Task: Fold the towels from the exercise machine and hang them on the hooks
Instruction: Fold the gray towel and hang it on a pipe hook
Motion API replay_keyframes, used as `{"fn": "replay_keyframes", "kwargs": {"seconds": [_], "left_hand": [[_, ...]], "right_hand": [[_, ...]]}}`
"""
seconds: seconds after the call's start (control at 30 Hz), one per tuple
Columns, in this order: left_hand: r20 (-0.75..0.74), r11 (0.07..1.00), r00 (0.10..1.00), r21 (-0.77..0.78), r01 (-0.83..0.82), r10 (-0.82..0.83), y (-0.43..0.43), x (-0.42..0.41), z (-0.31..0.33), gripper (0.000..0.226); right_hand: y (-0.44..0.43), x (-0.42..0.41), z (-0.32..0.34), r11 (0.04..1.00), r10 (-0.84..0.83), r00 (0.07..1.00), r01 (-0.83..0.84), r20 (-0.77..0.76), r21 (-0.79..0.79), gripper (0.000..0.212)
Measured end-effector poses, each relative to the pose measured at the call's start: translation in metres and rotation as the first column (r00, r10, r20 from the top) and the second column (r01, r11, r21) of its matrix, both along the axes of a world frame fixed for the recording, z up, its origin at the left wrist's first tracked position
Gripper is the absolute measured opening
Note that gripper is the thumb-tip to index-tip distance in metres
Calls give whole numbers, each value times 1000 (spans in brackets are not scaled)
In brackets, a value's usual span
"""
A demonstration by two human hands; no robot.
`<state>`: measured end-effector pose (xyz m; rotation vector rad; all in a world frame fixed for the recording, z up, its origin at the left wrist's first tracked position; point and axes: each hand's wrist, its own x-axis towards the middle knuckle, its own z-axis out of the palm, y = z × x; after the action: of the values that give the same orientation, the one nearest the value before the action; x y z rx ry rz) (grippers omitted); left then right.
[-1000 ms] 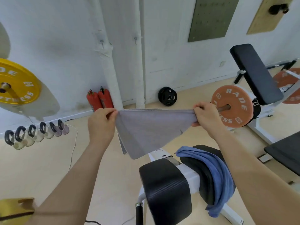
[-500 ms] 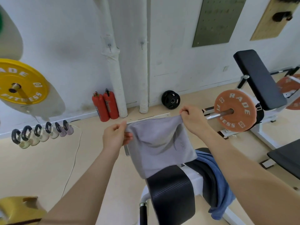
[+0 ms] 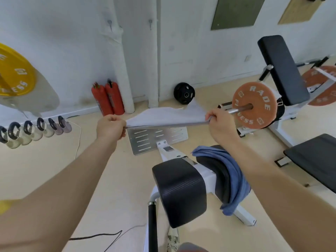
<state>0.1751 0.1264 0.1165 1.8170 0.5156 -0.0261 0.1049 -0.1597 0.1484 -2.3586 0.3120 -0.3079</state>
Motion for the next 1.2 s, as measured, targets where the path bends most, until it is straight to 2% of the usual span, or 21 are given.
{"fn": "replay_keyframes", "kwargs": {"seconds": [0.07,0.17,0.2,0.27,0.33,0.37,0.4,0.43,0.47,0.5,0.53,0.57,0.67,0.7,0.77,0.87,0.93,1.0,1.07,1.13,1.2], "left_hand": [[-102,994,991,63,87,-80,4,-29,-46,18],[-283,952,936,156,262,-211,11,-73,-106,20],[-349,937,906,162,309,-239,14,-85,-120,21],[-437,920,854,131,369,-281,20,-103,-138,25],[-491,913,817,98,395,-301,24,-114,-146,26],[-504,915,810,86,393,-301,25,-117,-147,25],[-511,920,808,76,384,-295,27,-119,-148,24],[-513,927,810,66,369,-286,29,-121,-149,21],[-513,933,812,53,355,-280,30,-122,-148,19],[-510,939,815,38,342,-276,31,-123,-147,16],[-506,943,818,25,332,-275,32,-124,-146,15],[-504,943,817,16,332,-280,33,-125,-144,15],[-525,924,787,4,382,-323,33,-132,-140,17],[-532,919,779,4,394,-331,34,-135,-140,18],[-539,917,774,7,398,-332,34,-142,-140,16],[-545,921,772,0,389,-326,36,-152,-144,12],[-550,919,767,-2,395,-331,37,-159,-146,11],[-554,914,759,-8,405,-341,39,-165,-148,10],[-566,896,738,-5,444,-369,43,-172,-149,9],[-580,854,704,26,520,-410,48,-180,-148,8],[-553,850,717,30,527,-425,54,-184,-143,6]], "right_hand": [[1,-36,-57,999,-33,985,30,-169,-18,24],[0,-84,-131,957,-45,910,-78,-413,-278,24],[-1,-97,-145,949,-52,862,-116,-505,-294,24],[-2,-116,-166,961,-2,758,-179,-652,-210,22],[0,-122,-176,977,16,701,-162,-713,-137,20],[1,-121,-179,991,-6,698,-93,-716,-100,18],[3,-119,-181,997,-53,706,74,-706,0,14],[4,-115,-182,942,-108,695,299,-711,149,11],[6,-113,-181,803,-151,671,512,-726,306,9],[6,-113,-181,623,-180,652,655,-737,427,8],[5,-114,-180,480,-196,651,716,-734,507,9],[5,-116,-179,408,-203,658,730,-726,548,10],[9,-124,-178,308,-206,668,738,-715,601,12],[11,-127,-179,311,-205,669,737,-715,600,10],[14,-133,-183,375,-196,675,722,-712,581,7],[19,-144,-193,469,-229,710,680,-666,564,14],[22,-151,-196,458,-262,707,690,-657,561,23],[22,-154,-199,313,-259,677,734,-689,603,27],[20,-159,-201,147,-185,625,781,-759,607,27],[19,-172,-203,37,-85,538,843,-839,537,21],[21,-183,-202,-62,-38,514,855,-857,515,18]]}}
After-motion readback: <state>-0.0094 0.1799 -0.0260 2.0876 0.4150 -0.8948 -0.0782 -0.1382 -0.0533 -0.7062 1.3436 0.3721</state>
